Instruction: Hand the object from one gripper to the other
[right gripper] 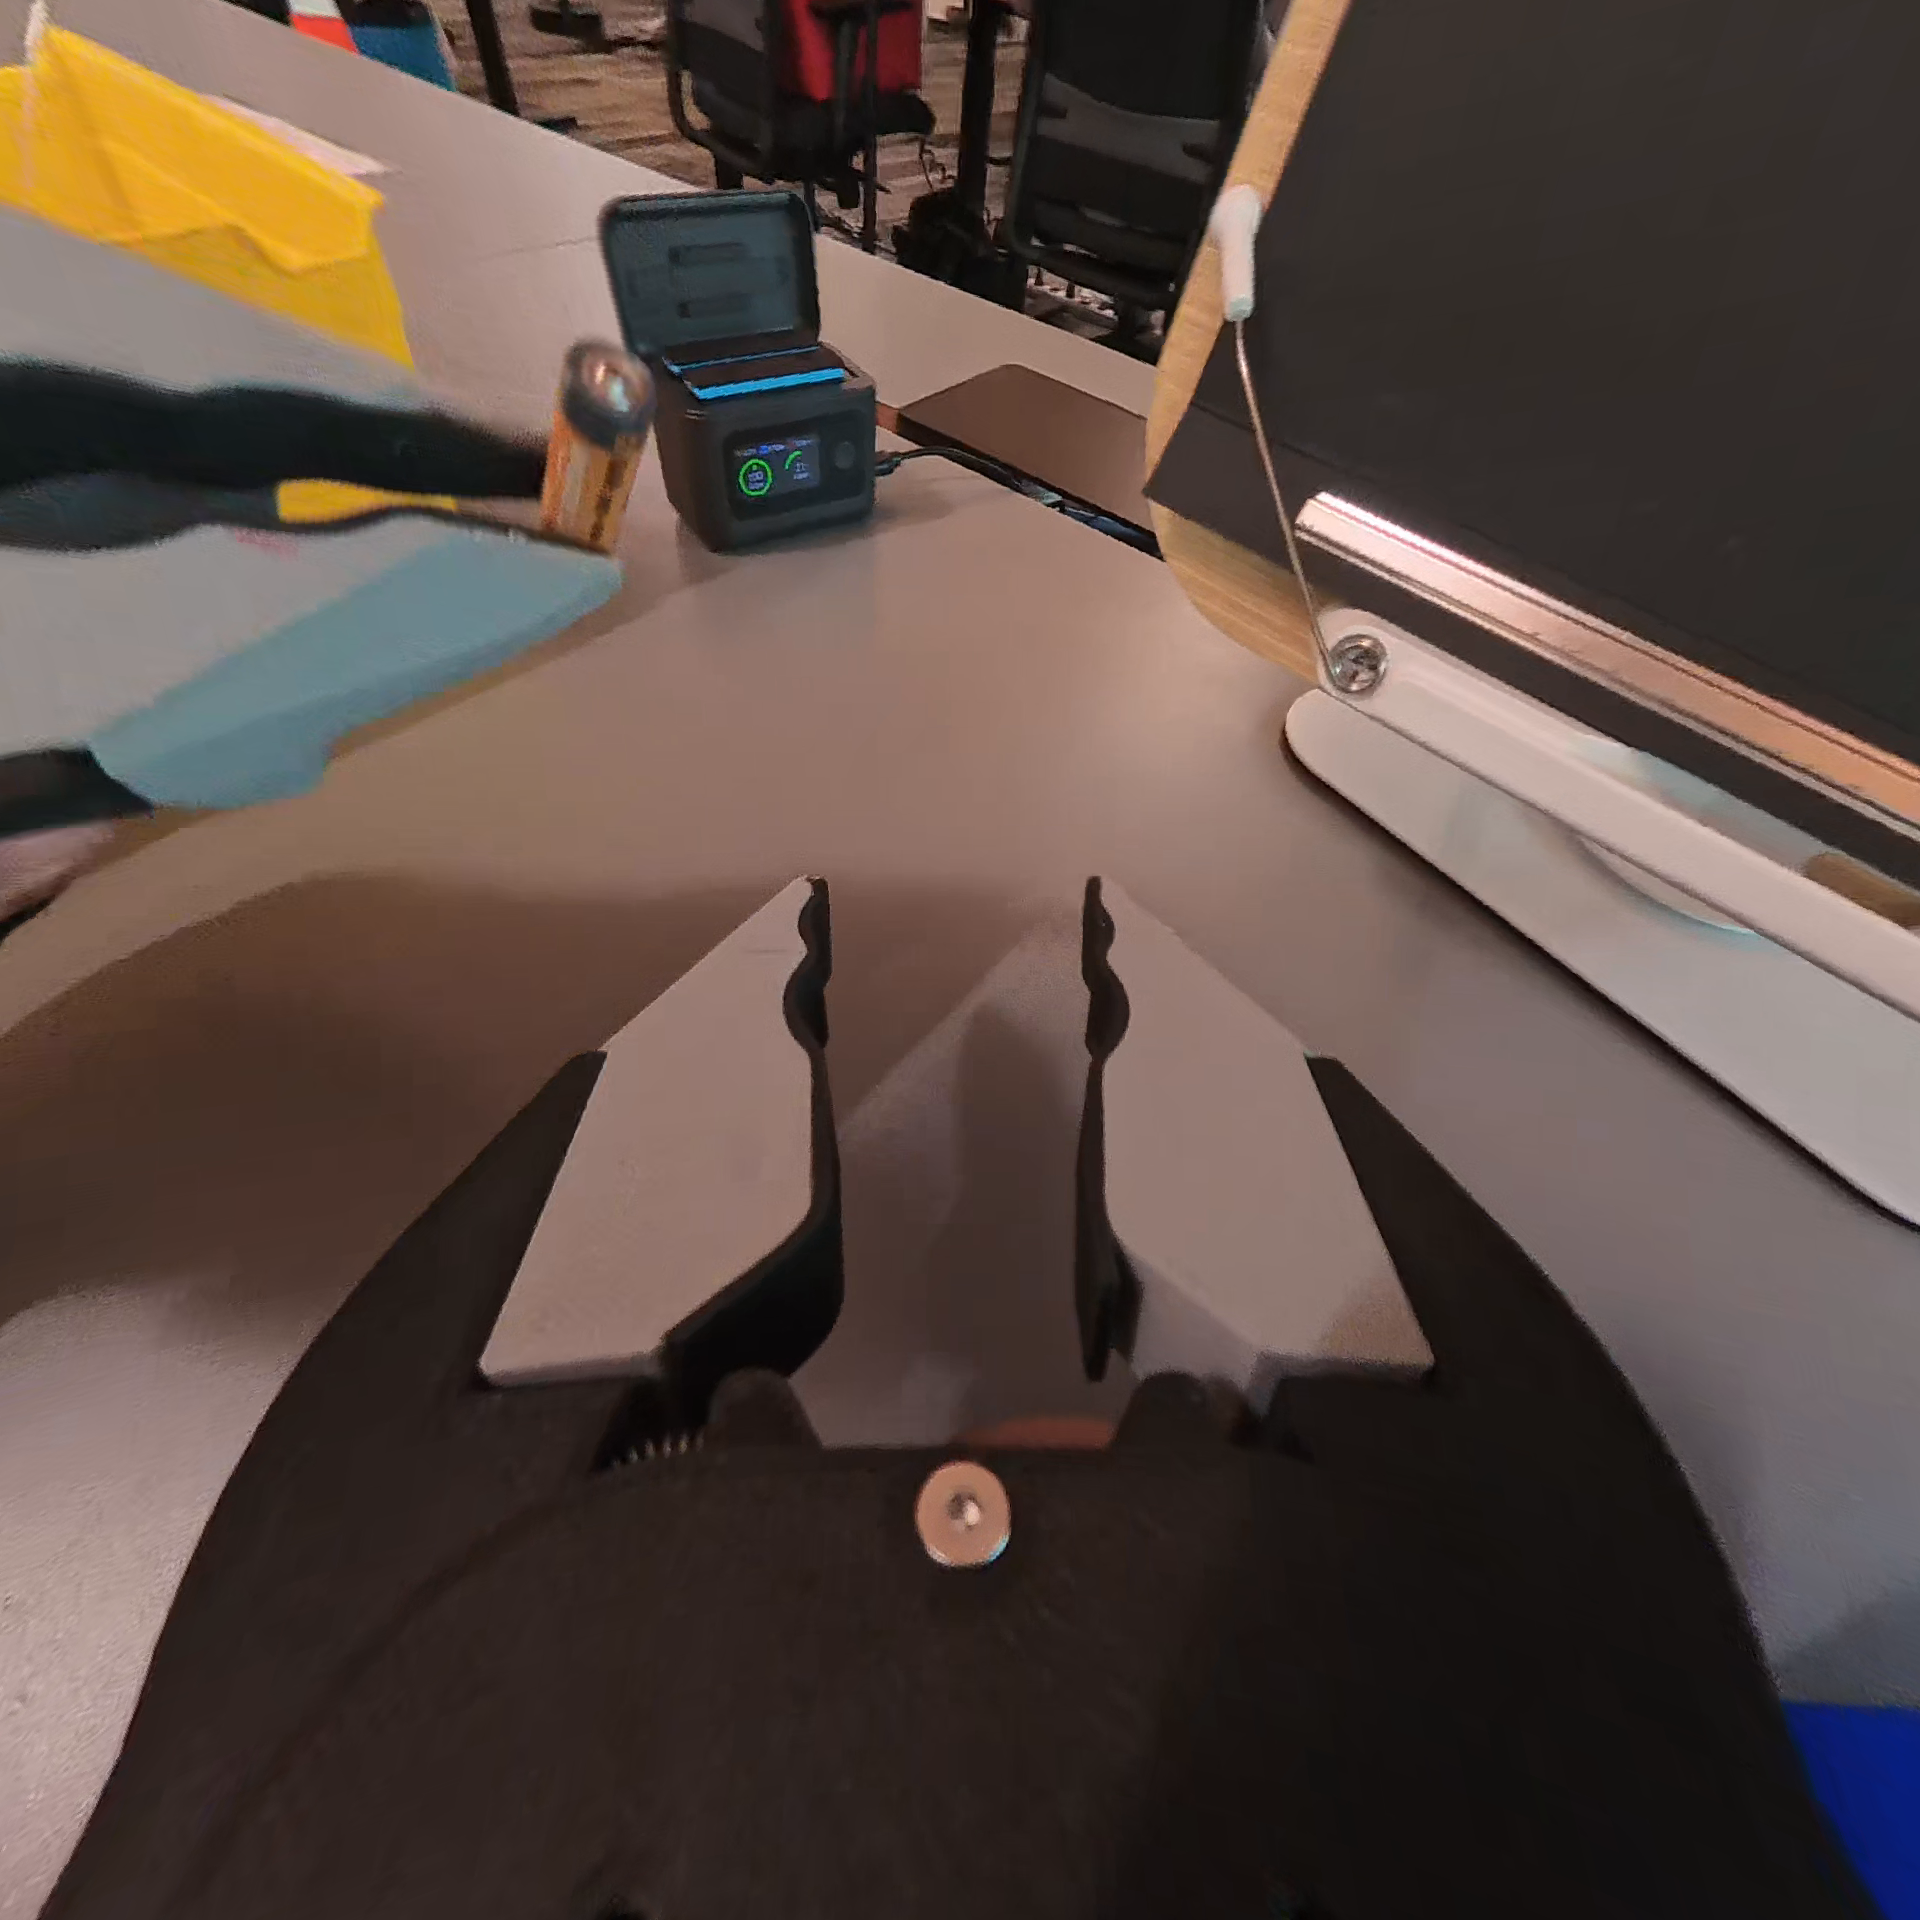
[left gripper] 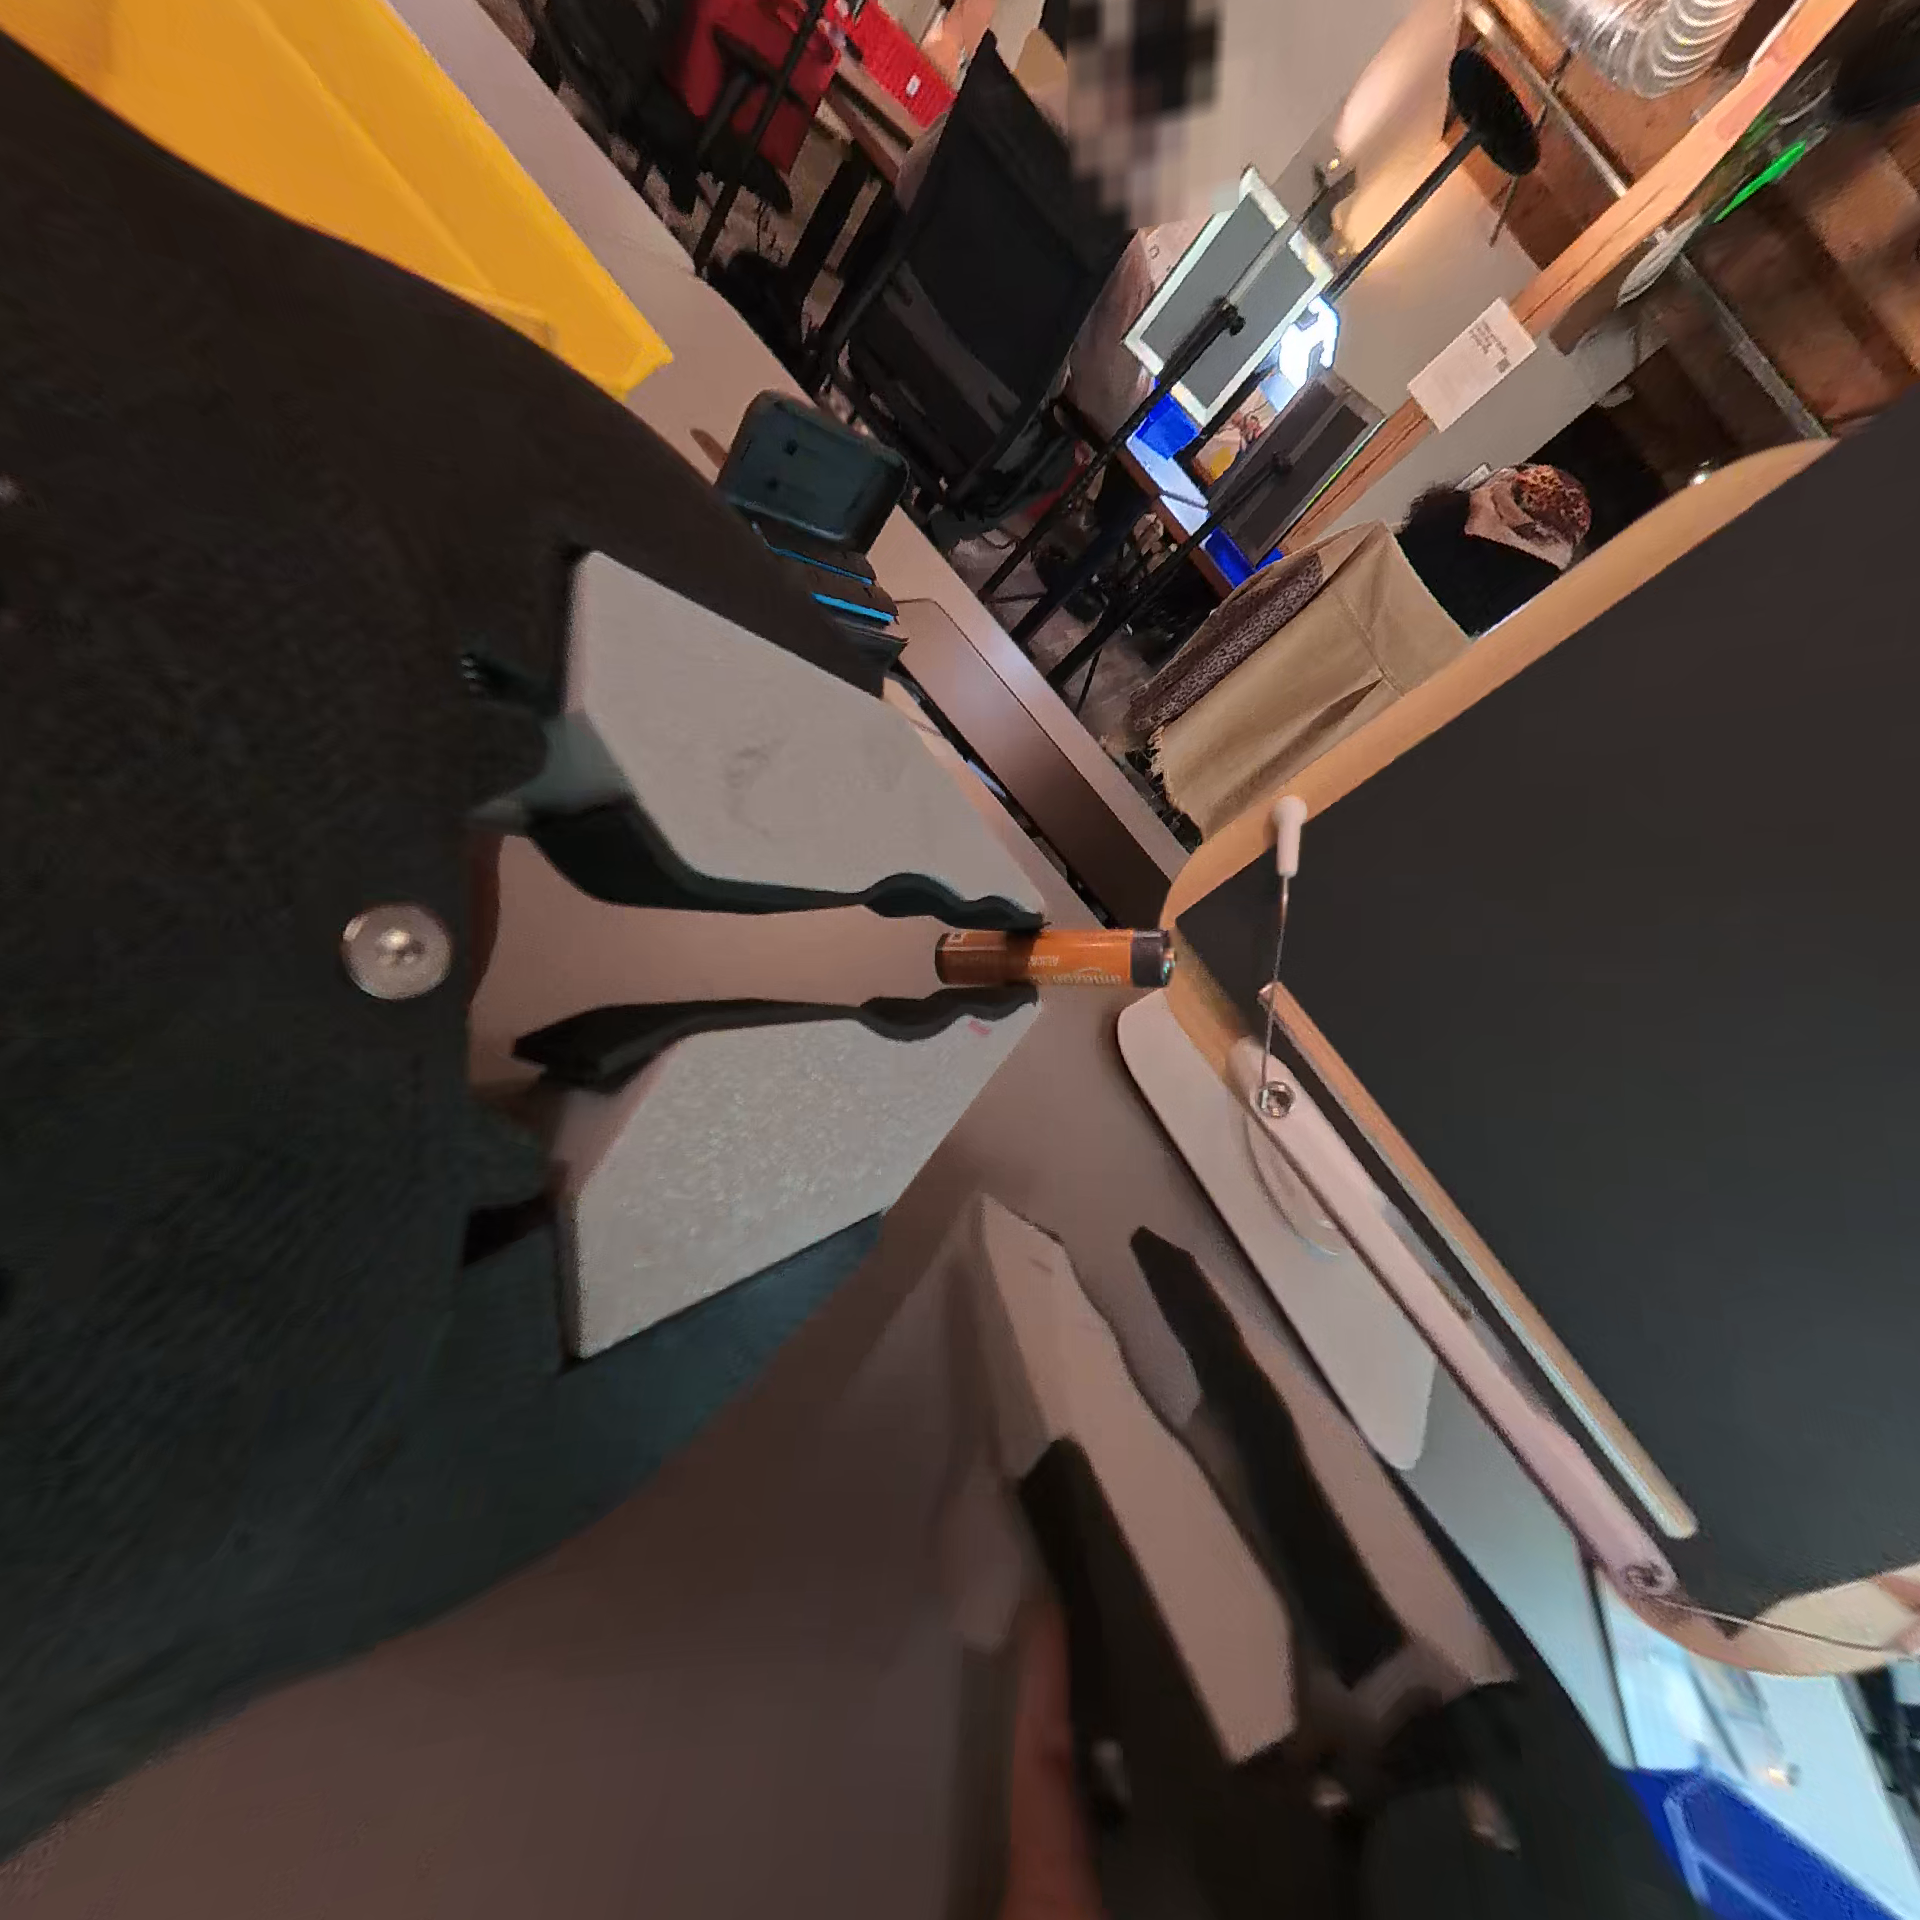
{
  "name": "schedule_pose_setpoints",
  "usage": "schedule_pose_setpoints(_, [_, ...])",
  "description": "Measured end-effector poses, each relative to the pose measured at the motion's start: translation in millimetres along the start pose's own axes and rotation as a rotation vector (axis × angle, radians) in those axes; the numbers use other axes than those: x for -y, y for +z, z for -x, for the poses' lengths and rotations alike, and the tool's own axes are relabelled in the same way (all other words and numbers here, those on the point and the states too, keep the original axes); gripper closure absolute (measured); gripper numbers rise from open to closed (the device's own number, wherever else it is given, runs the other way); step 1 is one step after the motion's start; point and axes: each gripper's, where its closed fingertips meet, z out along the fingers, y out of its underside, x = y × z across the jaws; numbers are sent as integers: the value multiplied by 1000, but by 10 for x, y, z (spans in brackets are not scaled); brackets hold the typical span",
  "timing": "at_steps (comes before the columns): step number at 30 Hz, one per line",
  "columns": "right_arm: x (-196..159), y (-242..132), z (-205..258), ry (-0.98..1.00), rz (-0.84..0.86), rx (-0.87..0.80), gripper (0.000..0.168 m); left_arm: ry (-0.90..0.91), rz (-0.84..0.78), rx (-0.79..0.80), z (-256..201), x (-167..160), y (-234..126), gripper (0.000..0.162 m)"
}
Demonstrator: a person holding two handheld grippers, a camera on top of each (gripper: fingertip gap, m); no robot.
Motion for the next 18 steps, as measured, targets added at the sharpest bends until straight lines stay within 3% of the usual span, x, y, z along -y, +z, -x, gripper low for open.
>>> schedule_pose_setpoints(3, [-22, 16, -17, 34, 11, 9, 122, 52, 5, 50, 34, -105, 52, 154])
schedule_pose_setpoints(7, [37, -48, -17, 51, -31, 18, 122, 10, 40, -10, -115, -233, 133, 154])
schedule_pose_setpoints(15, [400, -313, 257, 252, -264, 287, 121, -21, -47, -60, -201, -56, 34, 155])
schedule_pose_setpoints(18, [461, -361, 307, 300, -284, 350, 132, -52, -87, -117, -304, 19, 10, 155])
